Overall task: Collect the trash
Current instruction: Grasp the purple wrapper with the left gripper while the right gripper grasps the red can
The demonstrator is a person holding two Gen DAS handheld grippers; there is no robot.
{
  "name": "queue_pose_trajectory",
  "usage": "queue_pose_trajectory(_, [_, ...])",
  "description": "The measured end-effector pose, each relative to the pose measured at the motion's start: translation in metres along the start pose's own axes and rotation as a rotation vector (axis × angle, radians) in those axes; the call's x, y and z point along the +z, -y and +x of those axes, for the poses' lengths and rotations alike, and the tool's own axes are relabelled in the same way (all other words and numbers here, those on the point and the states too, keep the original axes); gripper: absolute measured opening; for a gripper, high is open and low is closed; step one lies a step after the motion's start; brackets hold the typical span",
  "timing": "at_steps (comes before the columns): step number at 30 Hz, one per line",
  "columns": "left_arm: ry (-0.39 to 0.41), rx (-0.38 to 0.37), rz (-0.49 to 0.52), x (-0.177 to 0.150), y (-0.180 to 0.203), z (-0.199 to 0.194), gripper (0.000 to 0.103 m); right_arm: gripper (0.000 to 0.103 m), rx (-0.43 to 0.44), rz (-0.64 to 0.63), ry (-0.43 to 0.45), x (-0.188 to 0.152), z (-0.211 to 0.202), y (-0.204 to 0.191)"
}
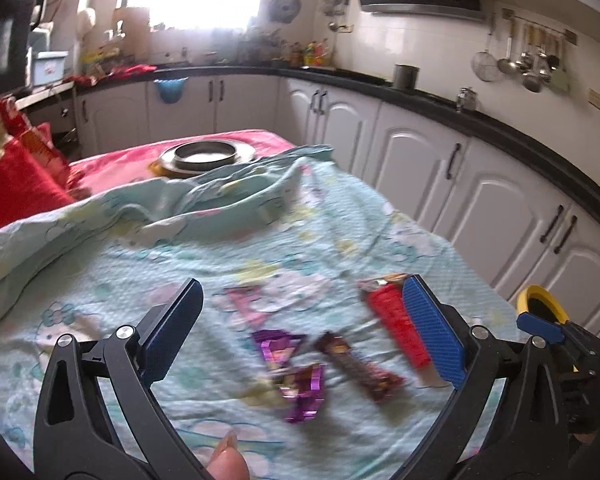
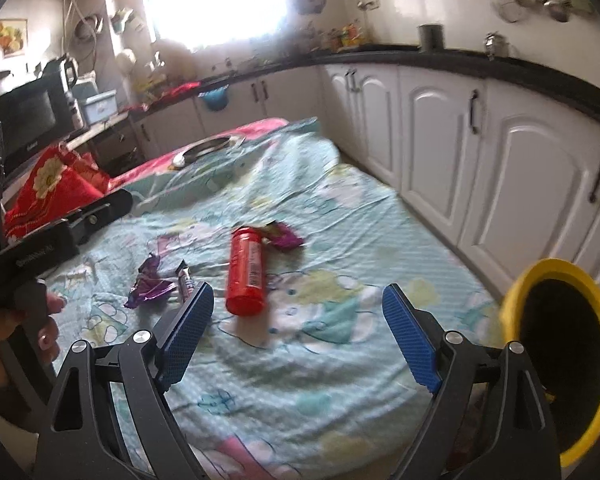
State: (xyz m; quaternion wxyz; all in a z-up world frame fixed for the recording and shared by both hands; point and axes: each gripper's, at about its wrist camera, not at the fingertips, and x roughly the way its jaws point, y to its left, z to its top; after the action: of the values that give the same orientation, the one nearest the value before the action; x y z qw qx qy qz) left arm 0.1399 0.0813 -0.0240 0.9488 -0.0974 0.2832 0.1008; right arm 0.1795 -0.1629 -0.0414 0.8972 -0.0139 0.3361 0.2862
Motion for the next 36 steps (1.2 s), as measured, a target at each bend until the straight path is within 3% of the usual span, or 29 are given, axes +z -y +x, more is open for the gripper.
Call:
queue_pose_trajectory(9, [-0.095,-0.025,-0.117,-0.01,-0.043,0.016,0.091,0.08,0.042,-0.051,-0.102,0.009,0.062,-0.026])
queue_pose_trajectory(13, [-0.137,-0.065,-0.158,-0.017,-0.051,0.023,0.08,0.074,0.061,-0.057,-0.135,0.014,0.08,-0.032])
queue_pose_trajectory(18, [-0.193,-0.133,-0.186,-0.027,-0.05,0.029,0.069,0.058,0.073,-0.045,-0.193,0.014,0.101,-0.031])
queue_pose_trajectory(22, [-0.215,-0.162,-0.194,-0.033,-0.046,0.034,0.061,0.054,0.071,-0.047,-0.204,0.009,0.107,-0.03])
queue_pose_trajectory(27, [-0.254,-0.185,-0.199,-0.041,-0.04,0.043,0.05,0.035,0.087,-0.056,-0.2,0.007,0.104,-0.029])
queue_pose_trajectory(36, [-0.302,-0.183,-0.193,-0.052,-0.037,0.051,0.032,0.034,0.115,-0.055,-0.203,-0.004,0.091,-0.029])
